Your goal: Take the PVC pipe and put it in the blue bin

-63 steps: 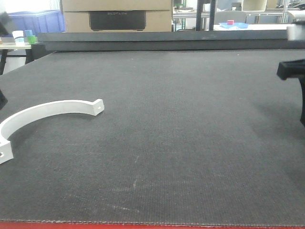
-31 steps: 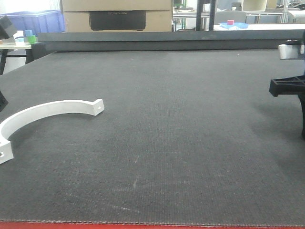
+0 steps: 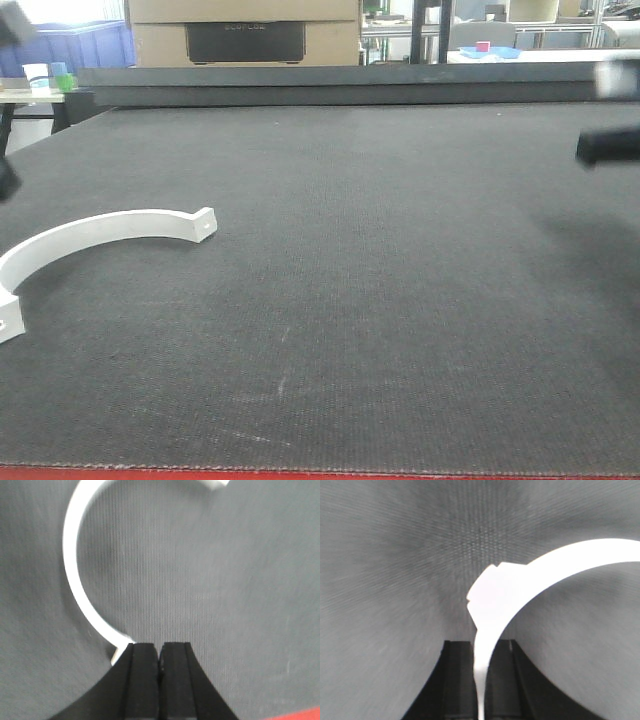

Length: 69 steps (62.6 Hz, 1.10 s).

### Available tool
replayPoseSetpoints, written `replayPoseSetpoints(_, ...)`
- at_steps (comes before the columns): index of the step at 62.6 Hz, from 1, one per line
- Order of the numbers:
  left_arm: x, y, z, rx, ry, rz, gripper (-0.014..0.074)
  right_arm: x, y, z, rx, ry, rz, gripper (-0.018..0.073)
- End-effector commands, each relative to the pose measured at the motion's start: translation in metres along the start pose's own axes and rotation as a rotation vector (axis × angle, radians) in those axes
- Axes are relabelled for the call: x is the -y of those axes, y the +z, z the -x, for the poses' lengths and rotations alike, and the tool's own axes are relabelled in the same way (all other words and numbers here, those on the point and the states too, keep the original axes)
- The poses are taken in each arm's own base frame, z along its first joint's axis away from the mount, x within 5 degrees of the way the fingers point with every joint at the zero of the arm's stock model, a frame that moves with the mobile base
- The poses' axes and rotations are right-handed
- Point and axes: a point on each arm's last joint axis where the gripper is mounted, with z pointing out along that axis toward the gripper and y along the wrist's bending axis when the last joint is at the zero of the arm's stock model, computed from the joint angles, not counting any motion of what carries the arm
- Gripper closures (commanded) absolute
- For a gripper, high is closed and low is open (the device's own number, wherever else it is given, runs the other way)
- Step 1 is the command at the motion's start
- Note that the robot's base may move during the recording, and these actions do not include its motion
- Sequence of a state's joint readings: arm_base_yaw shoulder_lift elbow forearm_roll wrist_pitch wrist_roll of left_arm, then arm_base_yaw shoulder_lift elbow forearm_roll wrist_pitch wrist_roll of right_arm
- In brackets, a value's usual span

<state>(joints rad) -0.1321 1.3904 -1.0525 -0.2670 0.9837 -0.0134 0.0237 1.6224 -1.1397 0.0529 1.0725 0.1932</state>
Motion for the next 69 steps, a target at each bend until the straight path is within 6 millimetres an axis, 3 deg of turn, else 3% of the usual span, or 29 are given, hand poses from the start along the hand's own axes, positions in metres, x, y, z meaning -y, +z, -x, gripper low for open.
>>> replayPoseSetpoints(1,0.003,-0.013,0.012,0.023,0.012,0.035,0.0707,0.001,-0.027,-0.007,0.053,-0.012,0.004,0.0727)
replayPoseSetpoints(14,-0.004,-0.023,0.043,0.005,0.029,0.193,0.0707,0.003,-0.069,-0.029,0.156,-0.015,0.034,0.0727)
replayPoseSetpoints(25,-0.009,0.004,0.059,-0.060,0.031,0.223,0.0707,0.005,-0.091,-0.042,0.237,-0.019,0.051,0.0727)
replayPoseSetpoints(43,-0.003,0.053,0.064,-0.157,0.092,0.253,0.0707,0.005,-0.093,-0.044,0.246,-0.019,0.053,0.0727)
replayPoseSetpoints(69,-0.002,0.062,0.071,-0.104,0.075,0.250,0.0707,0.006,-0.090,-0.045,0.238,-0.019,0.052,0.0727)
